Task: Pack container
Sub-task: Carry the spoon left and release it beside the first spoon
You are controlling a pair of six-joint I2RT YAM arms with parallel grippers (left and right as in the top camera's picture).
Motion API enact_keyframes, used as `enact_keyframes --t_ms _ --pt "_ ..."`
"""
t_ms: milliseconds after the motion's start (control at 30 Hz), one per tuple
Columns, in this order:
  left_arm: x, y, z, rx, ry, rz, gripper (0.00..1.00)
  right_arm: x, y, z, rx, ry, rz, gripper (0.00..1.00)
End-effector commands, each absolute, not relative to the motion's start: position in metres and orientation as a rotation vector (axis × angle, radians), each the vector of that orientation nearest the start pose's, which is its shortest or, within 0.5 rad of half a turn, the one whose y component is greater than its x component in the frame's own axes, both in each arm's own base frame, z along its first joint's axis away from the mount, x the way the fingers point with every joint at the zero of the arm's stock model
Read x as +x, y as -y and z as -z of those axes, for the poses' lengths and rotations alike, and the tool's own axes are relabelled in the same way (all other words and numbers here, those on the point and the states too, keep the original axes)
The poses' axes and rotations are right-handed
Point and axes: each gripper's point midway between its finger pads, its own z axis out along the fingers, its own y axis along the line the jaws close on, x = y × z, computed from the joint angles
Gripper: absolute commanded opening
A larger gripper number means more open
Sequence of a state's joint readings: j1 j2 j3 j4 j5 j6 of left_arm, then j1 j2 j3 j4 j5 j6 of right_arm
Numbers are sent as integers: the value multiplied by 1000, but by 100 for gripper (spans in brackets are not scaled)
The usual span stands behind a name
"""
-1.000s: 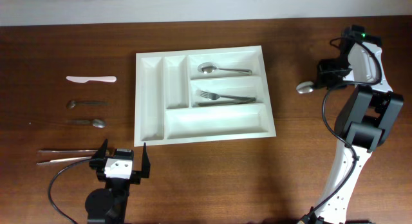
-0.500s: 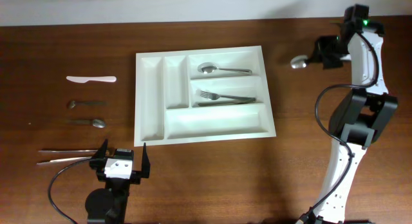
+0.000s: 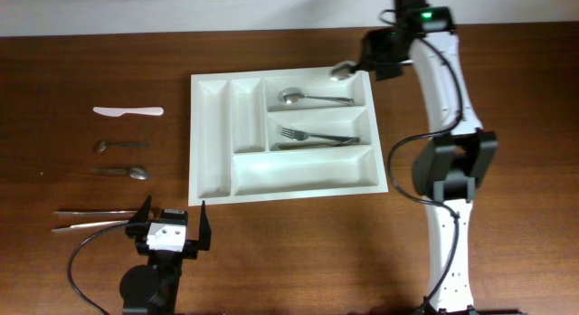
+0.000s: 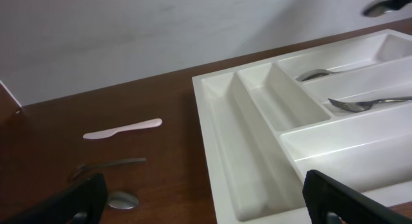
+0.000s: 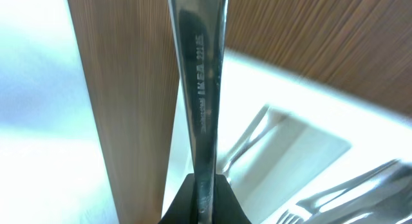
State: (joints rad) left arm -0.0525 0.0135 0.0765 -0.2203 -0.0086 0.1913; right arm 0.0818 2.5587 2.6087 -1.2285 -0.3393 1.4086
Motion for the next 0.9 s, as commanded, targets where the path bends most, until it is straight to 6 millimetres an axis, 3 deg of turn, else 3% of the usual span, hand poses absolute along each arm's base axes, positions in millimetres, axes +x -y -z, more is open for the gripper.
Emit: enact_keyframes --t_ms 0,67,200,467,567,700,867 --pt "239 10 -151 209 -1717 -126 99 562 -152 -128 1820 -2368 -832 7" --pt "239 10 -151 209 -1717 -126 99 555 -173 -126 1847 -2379 -835 9" --pt "239 10 -151 209 -1717 -126 99 548 -195 -125 1821 -2410 -828 10" --pt "239 10 -151 209 -1717 -126 99 541 -215 -124 1796 -2429 -802 12" --pt "239 10 -151 209 -1717 -126 99 541 -214 -124 1793 -2424 -791 13" --pt "239 10 -151 209 -1717 -126 99 548 -205 -125 1728 -2430 -789 24" --pt "239 10 -151 209 -1717 -126 99 566 -156 -125 1521 -2450 -701 40"
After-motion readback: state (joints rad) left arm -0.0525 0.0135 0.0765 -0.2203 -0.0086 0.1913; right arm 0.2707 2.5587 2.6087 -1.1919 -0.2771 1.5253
